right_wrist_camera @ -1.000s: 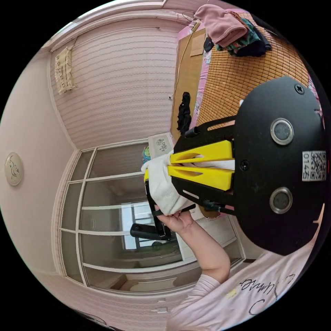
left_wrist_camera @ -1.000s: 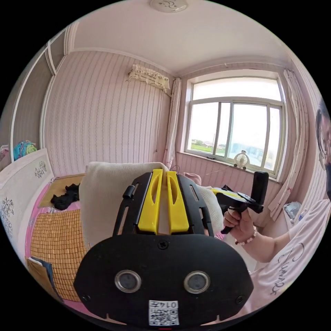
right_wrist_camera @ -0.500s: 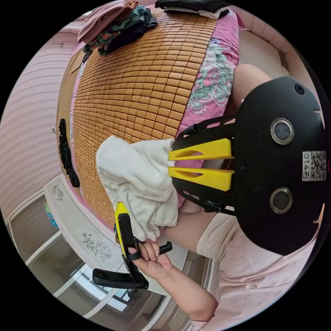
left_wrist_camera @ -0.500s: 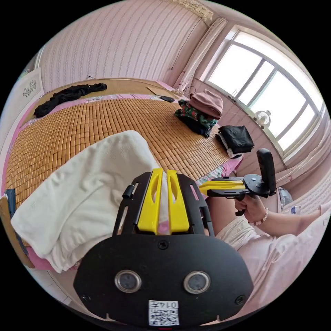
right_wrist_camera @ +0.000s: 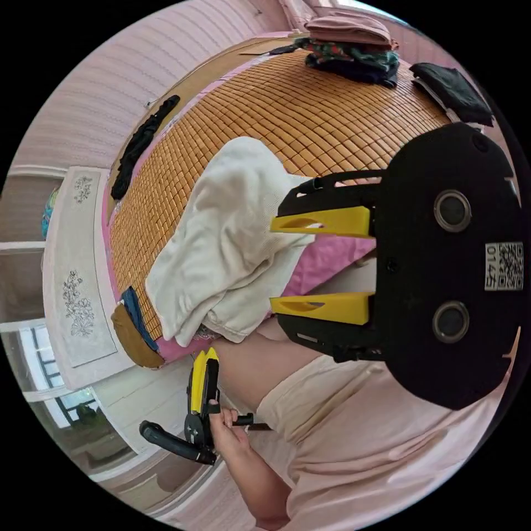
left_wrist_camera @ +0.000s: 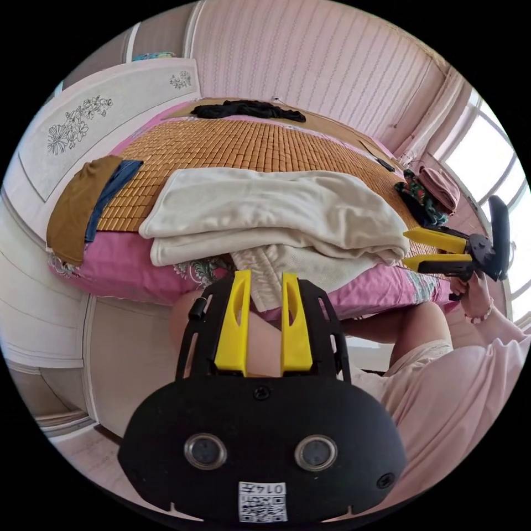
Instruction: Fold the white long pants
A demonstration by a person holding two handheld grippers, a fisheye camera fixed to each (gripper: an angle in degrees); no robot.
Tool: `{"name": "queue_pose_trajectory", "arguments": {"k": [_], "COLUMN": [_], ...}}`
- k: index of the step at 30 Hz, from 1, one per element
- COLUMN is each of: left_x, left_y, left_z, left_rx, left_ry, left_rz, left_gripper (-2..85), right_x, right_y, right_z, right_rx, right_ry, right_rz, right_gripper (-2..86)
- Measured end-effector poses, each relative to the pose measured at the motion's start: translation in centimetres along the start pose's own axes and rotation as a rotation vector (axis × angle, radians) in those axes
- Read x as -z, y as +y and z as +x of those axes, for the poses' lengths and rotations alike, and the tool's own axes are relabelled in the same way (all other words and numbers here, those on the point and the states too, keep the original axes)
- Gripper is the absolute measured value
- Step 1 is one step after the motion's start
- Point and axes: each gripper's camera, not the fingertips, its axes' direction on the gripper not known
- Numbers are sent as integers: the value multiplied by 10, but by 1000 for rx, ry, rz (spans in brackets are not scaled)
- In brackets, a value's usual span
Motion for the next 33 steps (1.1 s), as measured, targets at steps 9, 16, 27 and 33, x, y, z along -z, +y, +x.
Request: {"name": "queue_pose_trajectory", "arguments": {"k": [9,16,27,33], "left_x": [-28,-66,-71,-62], "left_y": [-29,-73,-78,-85], "left_z": [-48,-73,-84,-78], "left_rx": [100,149,93,78], "left_ry": [75,91,192,151], "left_rz": [-93,-188,-133,-89], "left_gripper": [98,125,117,111], "right_x": [-131,-238,-114,-30], "right_y": [-96,-100,-33,92], "right_z": [-37,11,205,334], "right_rx": [245,155,-255,-691], "right_ry": [68,75,-84,-10], "right_rz": [-182,-432,-29,190], "right_gripper": [160,105,50,45]}}
